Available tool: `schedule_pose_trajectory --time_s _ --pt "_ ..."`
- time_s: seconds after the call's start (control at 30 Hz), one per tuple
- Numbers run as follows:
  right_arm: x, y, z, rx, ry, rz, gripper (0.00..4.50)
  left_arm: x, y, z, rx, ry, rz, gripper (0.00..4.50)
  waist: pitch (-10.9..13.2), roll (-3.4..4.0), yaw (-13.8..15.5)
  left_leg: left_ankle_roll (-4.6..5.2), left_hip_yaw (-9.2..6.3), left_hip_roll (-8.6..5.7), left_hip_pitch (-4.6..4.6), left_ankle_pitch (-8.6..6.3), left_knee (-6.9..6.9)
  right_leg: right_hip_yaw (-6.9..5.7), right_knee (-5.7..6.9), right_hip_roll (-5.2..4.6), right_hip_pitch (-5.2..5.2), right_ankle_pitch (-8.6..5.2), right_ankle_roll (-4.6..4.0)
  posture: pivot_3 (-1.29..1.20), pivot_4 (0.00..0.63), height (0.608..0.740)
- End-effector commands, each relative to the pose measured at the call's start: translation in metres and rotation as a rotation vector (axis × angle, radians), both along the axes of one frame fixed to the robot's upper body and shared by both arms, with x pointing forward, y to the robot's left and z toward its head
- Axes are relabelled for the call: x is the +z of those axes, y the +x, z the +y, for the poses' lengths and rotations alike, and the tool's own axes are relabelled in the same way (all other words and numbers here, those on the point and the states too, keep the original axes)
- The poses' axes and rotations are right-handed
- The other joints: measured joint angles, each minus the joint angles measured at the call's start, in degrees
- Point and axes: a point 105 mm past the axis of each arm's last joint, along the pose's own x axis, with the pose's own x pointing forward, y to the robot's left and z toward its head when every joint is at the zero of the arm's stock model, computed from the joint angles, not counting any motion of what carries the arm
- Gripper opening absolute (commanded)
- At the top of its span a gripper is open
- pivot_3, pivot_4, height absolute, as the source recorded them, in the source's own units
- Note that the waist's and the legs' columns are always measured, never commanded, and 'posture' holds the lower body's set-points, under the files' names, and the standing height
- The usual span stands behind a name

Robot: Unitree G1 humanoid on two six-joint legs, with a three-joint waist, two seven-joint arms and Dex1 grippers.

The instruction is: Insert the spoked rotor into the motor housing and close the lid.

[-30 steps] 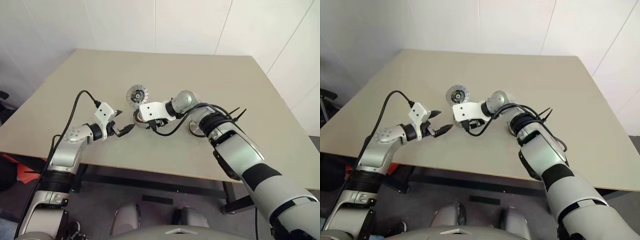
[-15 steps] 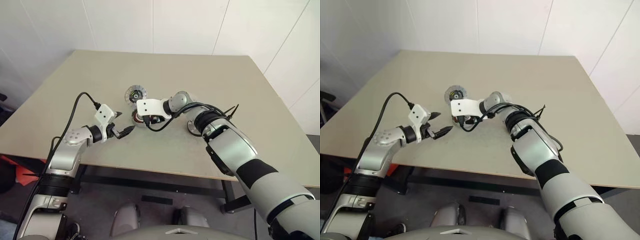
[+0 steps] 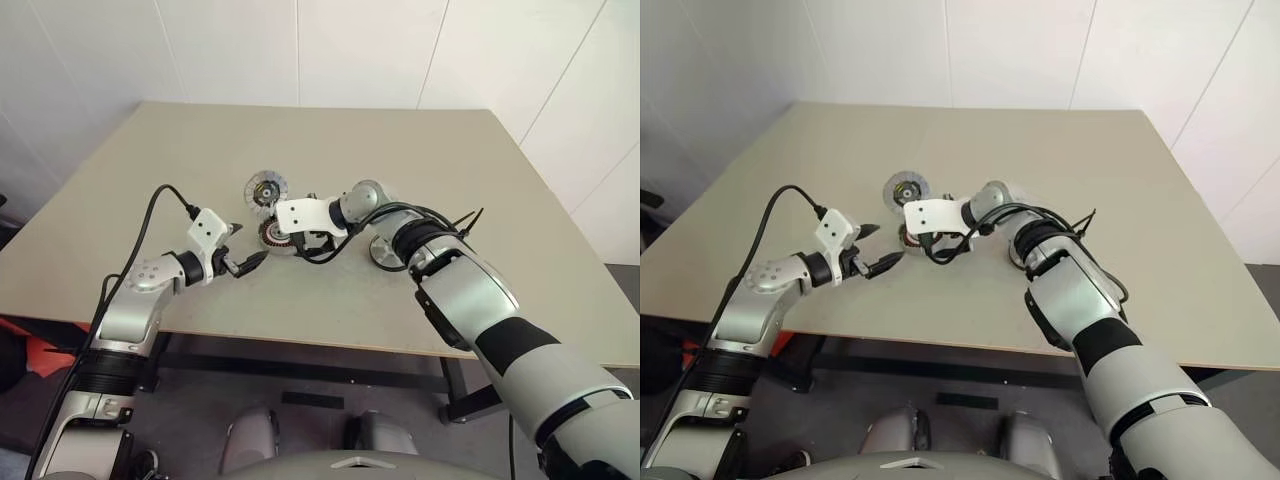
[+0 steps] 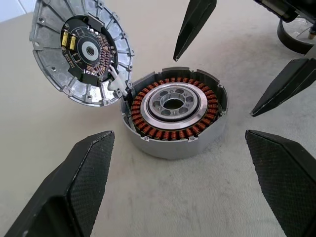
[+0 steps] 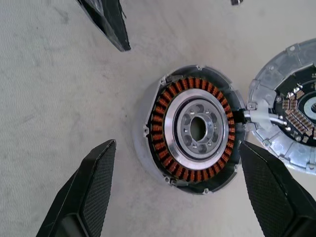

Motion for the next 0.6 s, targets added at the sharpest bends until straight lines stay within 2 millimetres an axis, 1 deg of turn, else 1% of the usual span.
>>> schedule_pose_trajectory --time_s 0.03,0.13,0.33,0.6 --pt "0.003 -0.004 0.012 0.036 0.009 -0.021 4.48 0.012 0.002 0.002 0.008 -0.002 -0.047 4.50 0.0 0.00 0.0 0.00 0.00 0.00 0.01 0.00 0.00 0.00 0.01 0.00 0.00 0.00 -0.01 0.00 0.000 0.740" --pt "-0.004 -0.006 0.019 0.022 0.000 -0.014 4.48 0.010 0.000 0.002 0.010 -0.002 -0.044 4.50 0.0 0.00 0.0 0.00 0.00 0.00 0.02 0.00 0.00 0.00 0.03 0.00 0.00 -0.01 -0.01 0.00 0.000 0.740" --pt "-0.019 -0.005 0.023 -0.045 -0.028 0.006 4.48 0.010 -0.004 0.000 0.014 -0.005 -0.044 4.50 0.0 0.01 0.0 -0.02 0.00 0.00 0.02 0.01 0.00 0.01 0.06 0.00 -0.01 -0.01 -0.02 0.00 0.000 0.740" --pt "-0.018 0.000 0.017 -0.070 -0.057 -0.012 4.48 0.009 -0.008 0.001 0.028 -0.007 -0.041 4.50 0.0 0.04 0.0 -0.14 -0.01 0.00 0.23 0.08 -0.01 0.06 0.26 0.00 0.04 -0.04 -0.03 0.00 0.000 0.740"
